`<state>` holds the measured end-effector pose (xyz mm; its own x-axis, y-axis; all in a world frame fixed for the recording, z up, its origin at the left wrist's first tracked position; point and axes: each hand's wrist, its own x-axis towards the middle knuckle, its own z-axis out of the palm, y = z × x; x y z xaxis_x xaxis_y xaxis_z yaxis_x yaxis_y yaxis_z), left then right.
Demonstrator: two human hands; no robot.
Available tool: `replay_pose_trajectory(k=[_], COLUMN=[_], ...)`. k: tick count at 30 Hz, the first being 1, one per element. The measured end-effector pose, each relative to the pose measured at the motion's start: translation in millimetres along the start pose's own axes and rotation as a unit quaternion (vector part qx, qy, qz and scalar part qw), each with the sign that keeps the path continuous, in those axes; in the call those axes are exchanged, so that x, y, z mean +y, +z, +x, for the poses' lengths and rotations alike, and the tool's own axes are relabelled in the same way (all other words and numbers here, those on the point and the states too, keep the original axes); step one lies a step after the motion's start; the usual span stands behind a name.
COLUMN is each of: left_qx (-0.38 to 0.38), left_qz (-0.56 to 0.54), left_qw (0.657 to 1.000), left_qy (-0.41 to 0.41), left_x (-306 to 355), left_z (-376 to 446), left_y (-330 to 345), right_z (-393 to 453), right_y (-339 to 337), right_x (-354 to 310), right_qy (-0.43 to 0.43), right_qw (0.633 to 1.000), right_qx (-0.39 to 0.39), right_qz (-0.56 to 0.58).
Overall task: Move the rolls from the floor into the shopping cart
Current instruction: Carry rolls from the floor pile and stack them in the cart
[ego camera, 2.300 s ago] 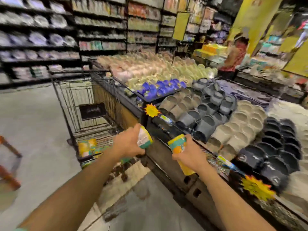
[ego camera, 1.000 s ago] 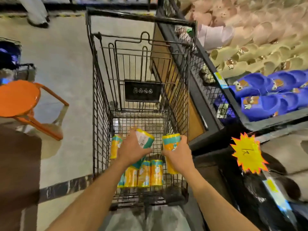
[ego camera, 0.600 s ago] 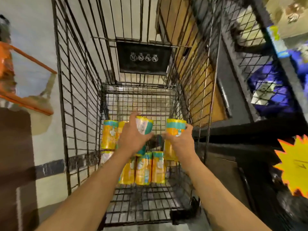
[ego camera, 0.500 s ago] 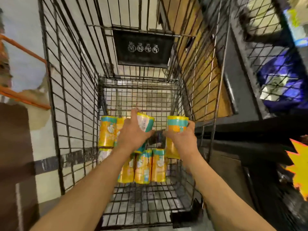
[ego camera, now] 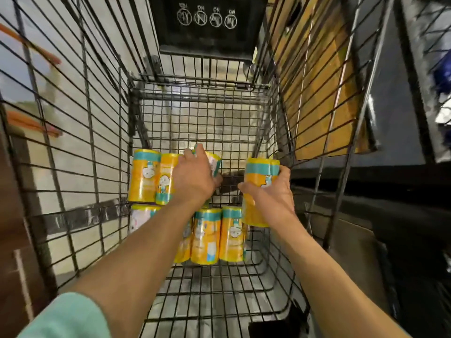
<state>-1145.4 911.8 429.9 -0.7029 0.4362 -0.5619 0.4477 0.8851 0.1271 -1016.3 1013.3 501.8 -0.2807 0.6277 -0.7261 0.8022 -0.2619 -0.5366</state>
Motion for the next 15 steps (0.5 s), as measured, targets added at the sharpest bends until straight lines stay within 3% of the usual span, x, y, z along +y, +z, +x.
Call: replay_pose_trajectory(k=[3, 8, 15], left_qx=[0.009, 0.013, -0.038], left_qz=[0.128, 0.222, 0.171], left_qw=[0.992, 0.971, 0.966], left_qy=[0.009, 0.093, 0.192], left_x=[-5, -16, -42], left_z=[3, 6, 4], left_y=[5, 4, -29], right_z=[1, 4, 4], right_y=[0, 1, 5], right_x=[-1, 2, 1], right_qy=[0.002, -0.004, -0.003], right_qw=[1.000, 1.000, 0.999], right_qx=[-0.007, -0.009, -0.022], right_qz=[0.003, 0.009, -0.030])
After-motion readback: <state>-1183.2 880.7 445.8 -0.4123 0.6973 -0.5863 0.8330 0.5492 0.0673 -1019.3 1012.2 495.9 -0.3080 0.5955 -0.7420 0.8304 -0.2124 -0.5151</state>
